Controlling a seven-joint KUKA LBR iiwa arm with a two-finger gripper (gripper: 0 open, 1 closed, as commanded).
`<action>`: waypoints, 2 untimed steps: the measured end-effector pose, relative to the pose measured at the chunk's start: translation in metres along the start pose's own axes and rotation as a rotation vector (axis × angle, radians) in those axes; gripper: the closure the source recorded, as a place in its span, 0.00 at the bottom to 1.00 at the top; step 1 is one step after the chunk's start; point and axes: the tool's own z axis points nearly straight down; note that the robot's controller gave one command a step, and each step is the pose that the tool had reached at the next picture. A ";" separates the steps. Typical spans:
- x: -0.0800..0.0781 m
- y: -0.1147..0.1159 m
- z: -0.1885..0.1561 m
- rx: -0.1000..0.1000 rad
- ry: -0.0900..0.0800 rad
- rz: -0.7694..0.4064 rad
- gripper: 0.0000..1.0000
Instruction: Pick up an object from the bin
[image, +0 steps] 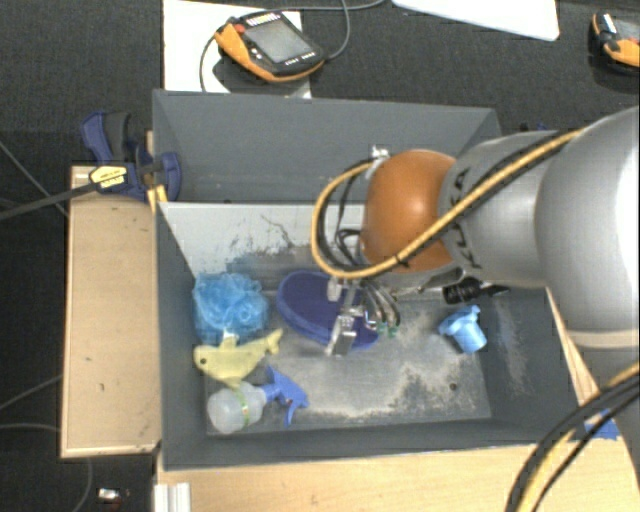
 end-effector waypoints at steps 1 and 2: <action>-0.005 0.002 0.028 -0.002 -0.009 0.083 0.00; -0.014 0.050 0.029 0.002 -0.001 0.075 1.00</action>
Offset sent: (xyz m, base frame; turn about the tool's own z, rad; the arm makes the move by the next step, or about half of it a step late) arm 0.0186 0.0495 -0.0322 0.0762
